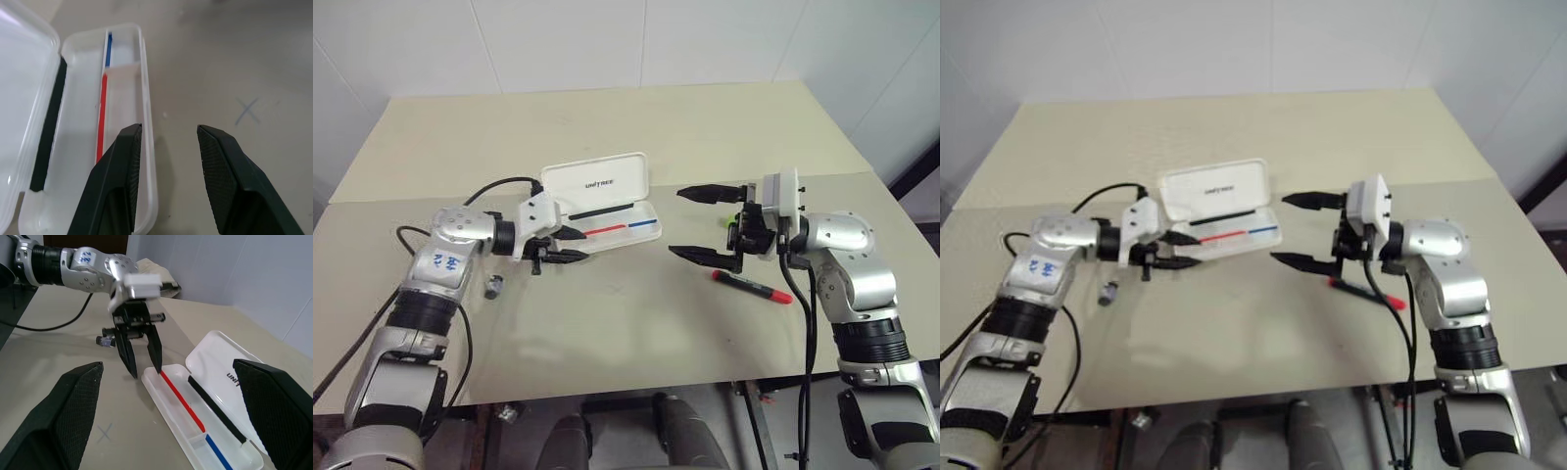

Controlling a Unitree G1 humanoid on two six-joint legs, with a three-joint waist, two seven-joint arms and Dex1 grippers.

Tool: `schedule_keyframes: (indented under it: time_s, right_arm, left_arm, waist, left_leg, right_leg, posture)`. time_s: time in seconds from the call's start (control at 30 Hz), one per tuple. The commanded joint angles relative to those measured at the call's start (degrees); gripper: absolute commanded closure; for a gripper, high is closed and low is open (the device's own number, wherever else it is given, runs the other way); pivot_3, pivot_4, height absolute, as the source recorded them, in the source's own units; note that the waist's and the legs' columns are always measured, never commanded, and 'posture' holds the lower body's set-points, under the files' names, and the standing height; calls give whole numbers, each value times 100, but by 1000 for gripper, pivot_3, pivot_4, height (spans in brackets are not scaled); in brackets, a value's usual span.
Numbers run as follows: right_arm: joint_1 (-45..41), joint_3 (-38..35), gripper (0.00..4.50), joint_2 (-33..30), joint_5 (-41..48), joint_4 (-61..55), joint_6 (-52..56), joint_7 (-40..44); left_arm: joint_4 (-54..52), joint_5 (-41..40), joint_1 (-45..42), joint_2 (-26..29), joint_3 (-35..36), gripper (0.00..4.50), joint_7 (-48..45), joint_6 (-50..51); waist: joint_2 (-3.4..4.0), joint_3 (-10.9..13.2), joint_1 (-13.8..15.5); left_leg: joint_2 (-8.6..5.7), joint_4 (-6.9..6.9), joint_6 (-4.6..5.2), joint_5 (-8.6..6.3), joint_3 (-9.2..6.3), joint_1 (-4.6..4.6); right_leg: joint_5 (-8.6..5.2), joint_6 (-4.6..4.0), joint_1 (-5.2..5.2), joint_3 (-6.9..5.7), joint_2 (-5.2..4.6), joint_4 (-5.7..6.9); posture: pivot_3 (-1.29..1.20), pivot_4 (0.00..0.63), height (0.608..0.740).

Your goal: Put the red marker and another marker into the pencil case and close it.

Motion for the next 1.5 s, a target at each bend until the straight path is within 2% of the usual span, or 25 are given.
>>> schedule_keyframes:
  time_s: [0.03, 0.5, 0.6, 0.73, 0.77, 0.87, 0.97, 1.2, 1.5]
  right_arm:
    - [-91, -49, 0, 37, 86, -145, -48, -23]
    - [-137, -73, 0, 28, 108, -302, 58, -111]
    - [-105, -83, 0, 25, 125, -381, 83, -147]
    - [-71, -115, 0, 0, 120, -404, 87, -159]
    - [-70, -125, 0, -8, 116, -395, 88, -155]
    - [-77, -154, 0, -44, 105, -335, 80, -121]
    - [-70, -182, 0, -102, 88, -245, 56, -73]
    - [206, -328, 0, -395, 291, -331, 107, 236]
    - [1030, -890, 0, -1206, 424, -374, 222, 430]
  left_arm:
    - [302, 236, -262, -67, -39, 2614, 86, -165]
    - [1648, 1130, -862, -586, -518, 2614, 313, -488]
    - [1808, 1210, -966, -659, -464, 3156, 463, -461]
    - [1902, 1257, -1026, -677, -447, 4372, 466, -518]
    - [1905, 1253, -1030, -678, -445, 4493, 451, -533]
    - [1857, 1264, -1027, -674, -449, 4493, 414, -592]
    - [1494, 1191, -961, -642, -419, 4493, 269, -604]
    - [-365, 793, -156, -350, -272, 4493, -177, -623]
    - [-2200, 400, 970, 130, -56, 4493, -202, 192]
  waist:
    - [0, 0, 0]
    - [-4, 2, 11]
    - [-4, 2, 23]
    - [-4, 2, 27]
    - [-4, 2, 27]
    - [-4, 2, 24]
    - [-4, 2, 26]
    - [-5, 3, 23]
    - [-8, 6, 33]
  left_leg:
    - [0, 0, 0, 0, 0, 0]
    - [-1, 2, 0, 0, 0, -3]
    - [-1, 2, 1, 0, -1, -2]
    - [-3, 13, 0, 0, -2, -1]
    - [-4, 16, 1, 1, -2, 1]
    - [-4, 18, 4, 3, -2, 1]
    - [-4, 16, 5, 3, -2, 2]
    - [0, 0, 0, -2, -1, -4]
    - [-2, 10, 2, -6, -1, -7]
  right_leg:
    - [0, 0, -1, 0, 0, 1]
    - [1, 2, -1, 1, -1, 2]
    - [0, 2, -1, 0, 0, 4]
    - [2, 4, 2, 2, -1, 12]
    - [3, 5, 2, 3, -1, 16]
    - [3, 5, 2, 3, 0, 19]
    - [2, 4, 2, 4, 0, 20]
    - [-1, 6, -5, 4, -2, 30]
    - [-9, 5, -4, 3, -7, 11]
  posture:
    - [0, 150, 740]
    - [0, 150, 740]
    - [0, 150, 740]
    - [0, 150, 740]
    - [0, 150, 740]
    - [0, 150, 740]
    - [0, 150, 740]
    - [0, 150, 740]
    - [0, 150, 740]
